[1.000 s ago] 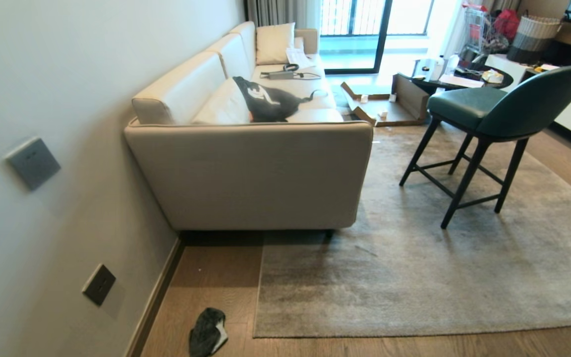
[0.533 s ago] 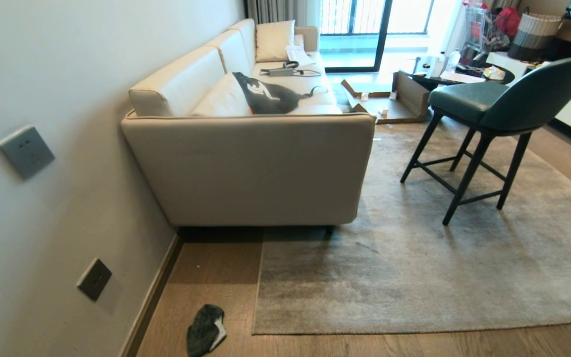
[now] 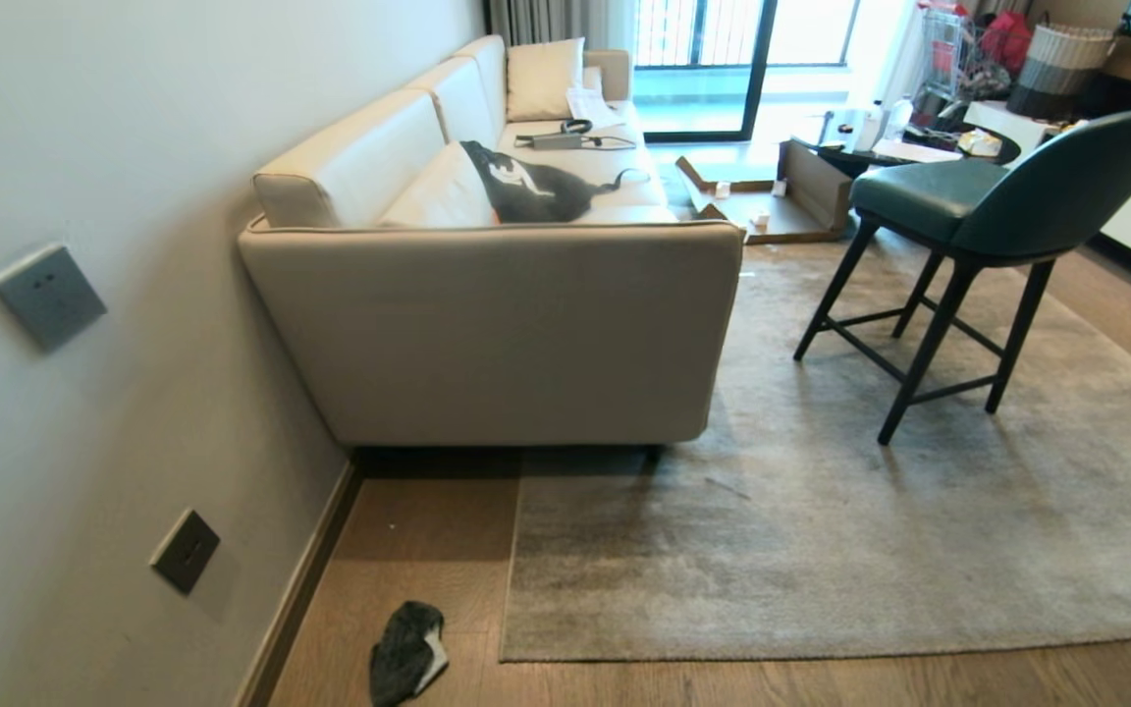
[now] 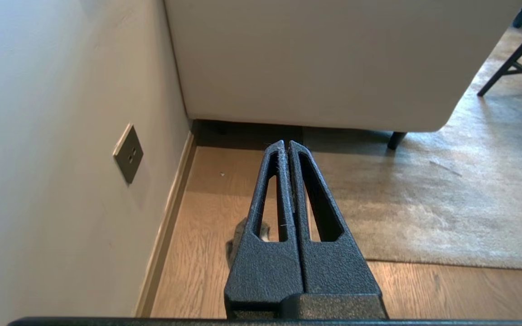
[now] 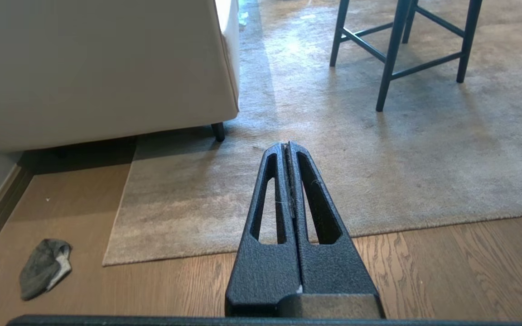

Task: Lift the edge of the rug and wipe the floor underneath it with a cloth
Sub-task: Pick up the rag

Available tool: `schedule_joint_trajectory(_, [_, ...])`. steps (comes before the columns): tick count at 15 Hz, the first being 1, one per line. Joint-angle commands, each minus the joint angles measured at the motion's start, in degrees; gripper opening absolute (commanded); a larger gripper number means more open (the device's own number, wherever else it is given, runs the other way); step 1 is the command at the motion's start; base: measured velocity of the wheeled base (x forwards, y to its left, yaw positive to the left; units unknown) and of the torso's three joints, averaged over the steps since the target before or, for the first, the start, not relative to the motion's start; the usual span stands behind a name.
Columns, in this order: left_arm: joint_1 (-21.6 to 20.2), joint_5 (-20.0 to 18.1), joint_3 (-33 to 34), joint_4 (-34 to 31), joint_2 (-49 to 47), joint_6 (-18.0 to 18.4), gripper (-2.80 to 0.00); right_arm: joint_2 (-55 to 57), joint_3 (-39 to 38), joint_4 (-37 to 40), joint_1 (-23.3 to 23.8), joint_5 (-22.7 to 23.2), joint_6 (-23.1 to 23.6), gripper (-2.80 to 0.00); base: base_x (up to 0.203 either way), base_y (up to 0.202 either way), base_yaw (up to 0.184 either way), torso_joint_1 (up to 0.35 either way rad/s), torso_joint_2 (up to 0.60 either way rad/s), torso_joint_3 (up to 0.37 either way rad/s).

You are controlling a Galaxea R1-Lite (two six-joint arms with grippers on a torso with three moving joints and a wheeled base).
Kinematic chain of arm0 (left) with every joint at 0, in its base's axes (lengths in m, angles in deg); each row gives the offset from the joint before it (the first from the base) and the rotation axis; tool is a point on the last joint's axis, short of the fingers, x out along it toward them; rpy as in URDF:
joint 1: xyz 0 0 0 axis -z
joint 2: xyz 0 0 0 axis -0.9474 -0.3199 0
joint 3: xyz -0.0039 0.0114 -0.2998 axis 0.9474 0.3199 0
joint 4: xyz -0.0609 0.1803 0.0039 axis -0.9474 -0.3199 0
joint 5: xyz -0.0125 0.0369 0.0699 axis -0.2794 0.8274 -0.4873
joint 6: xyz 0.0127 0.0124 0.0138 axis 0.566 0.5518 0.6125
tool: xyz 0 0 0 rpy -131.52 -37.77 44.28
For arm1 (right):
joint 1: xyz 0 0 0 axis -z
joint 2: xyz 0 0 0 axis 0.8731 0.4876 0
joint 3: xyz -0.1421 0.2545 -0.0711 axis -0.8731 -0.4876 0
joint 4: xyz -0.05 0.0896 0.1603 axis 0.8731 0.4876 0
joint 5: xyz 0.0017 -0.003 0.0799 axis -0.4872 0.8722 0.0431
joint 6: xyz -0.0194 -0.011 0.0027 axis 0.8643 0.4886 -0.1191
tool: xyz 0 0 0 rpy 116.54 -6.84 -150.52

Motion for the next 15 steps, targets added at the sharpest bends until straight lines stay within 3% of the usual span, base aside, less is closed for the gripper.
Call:
schedule_joint_trajectory(1, [0.00, 0.02, -0.01, -0.01, 0.00, -0.03, -2.80, 0.00, 0.04, 0.01, 0.00, -0.02, -0.02, -2.80, 0.000, 0.000, 0.000, 0.016, 0.08, 0.102])
schedule_joint_trajectory(15, [0.00, 0.02, -0.01, -0.01, 0.00, -0.03, -2.80, 0.00, 0.02, -0.01, 0.00, -0.02, -0.02, -2.80, 0.000, 0.000, 0.000, 0.001, 0.01, 0.007])
